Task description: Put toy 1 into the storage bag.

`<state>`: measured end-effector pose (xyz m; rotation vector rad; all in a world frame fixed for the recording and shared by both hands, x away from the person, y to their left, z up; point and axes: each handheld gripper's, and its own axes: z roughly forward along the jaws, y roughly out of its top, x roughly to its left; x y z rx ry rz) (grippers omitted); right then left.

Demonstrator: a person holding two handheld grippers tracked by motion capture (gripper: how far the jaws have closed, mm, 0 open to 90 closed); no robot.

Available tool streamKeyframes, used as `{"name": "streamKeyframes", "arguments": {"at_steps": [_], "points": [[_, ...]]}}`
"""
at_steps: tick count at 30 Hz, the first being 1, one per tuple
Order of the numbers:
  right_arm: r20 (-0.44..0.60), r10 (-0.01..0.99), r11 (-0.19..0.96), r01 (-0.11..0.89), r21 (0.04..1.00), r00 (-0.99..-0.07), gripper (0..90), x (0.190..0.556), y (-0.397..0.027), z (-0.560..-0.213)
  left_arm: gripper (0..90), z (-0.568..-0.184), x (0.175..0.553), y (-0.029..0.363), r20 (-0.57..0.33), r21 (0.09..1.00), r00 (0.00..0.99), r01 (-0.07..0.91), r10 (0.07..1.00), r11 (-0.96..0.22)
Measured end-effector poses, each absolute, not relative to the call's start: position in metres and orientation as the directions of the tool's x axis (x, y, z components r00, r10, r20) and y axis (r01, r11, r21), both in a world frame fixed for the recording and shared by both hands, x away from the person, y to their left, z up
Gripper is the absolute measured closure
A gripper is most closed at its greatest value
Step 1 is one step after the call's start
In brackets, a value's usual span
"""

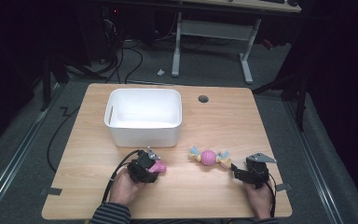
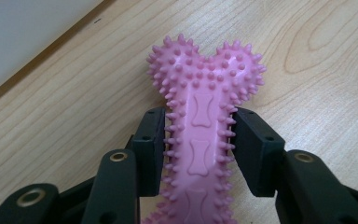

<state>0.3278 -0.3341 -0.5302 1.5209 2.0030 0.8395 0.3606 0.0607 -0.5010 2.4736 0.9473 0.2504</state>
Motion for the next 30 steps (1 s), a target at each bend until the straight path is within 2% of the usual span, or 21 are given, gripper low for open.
{"name": "streamKeyframes", "arguments": {"at_steps": [14,30], "points": [[-0.017,0.965,0.194,0.665,0.721,-0.263,28.6,0.329,-0.334,-0.53,59.3,-0.5,0.358,0.059,0.033,0.498,0.768,0.542,0.64,-0.677],[-0.015,0.964,0.194,0.666,0.72,-0.265,28.4,0.328,-0.334,-0.53,59.6,-0.466,0.357,0.067,0.014,0.59,0.768,0.511,0.641,-0.625]]}}
